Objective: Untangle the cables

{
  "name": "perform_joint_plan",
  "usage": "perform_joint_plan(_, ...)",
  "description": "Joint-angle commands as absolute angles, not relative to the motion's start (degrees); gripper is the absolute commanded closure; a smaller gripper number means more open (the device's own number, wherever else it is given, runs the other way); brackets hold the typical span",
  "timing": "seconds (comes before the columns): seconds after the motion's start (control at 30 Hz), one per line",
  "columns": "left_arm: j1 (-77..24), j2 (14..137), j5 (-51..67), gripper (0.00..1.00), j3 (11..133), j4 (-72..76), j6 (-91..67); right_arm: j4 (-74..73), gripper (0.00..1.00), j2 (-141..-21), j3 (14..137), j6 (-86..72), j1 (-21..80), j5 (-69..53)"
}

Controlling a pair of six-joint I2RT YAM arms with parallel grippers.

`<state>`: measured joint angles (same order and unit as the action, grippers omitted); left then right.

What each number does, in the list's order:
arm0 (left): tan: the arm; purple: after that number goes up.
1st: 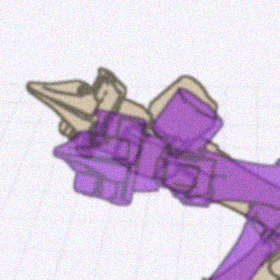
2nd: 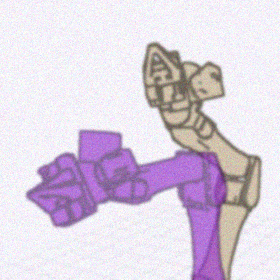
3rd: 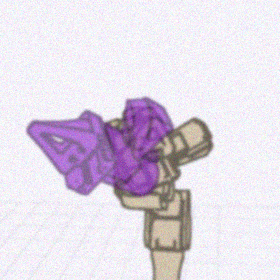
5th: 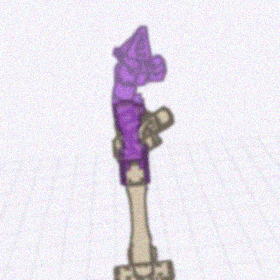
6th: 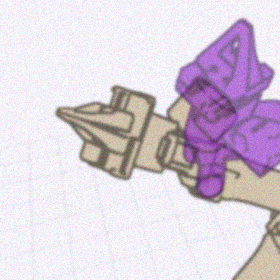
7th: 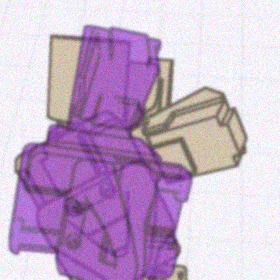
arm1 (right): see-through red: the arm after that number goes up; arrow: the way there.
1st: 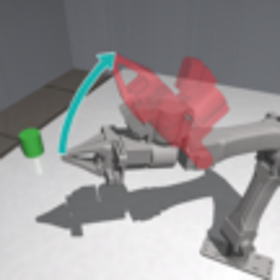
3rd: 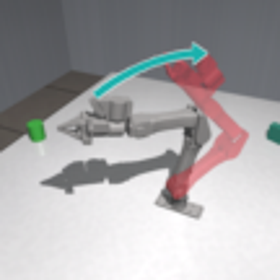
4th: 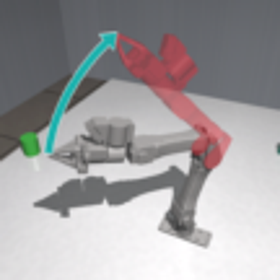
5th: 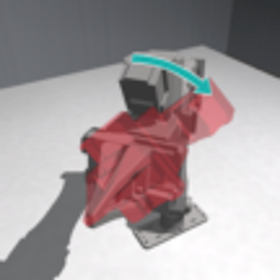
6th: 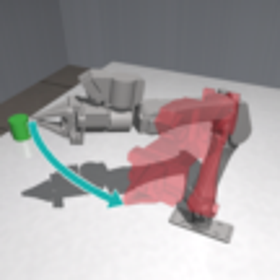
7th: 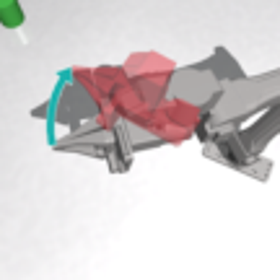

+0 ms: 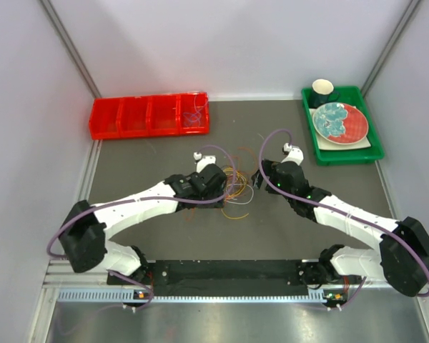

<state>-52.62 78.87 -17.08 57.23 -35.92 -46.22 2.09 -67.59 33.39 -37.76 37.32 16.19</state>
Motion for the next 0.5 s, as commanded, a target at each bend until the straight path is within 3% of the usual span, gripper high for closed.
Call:
perform_joint_plan(0.0,-54.1,83.2,-13.5,0.39,56.4,-29.0,-47.0,3.3,0.05,-67.4,34.7,-38.1,37.4,16.1)
perform_joint_plan(0.47,-54.5,91.6,-16.3,0.50,58.1,-26.3,-45.2,3.3,0.05,-67.3,34.7,-38.1,37.4,16.0)
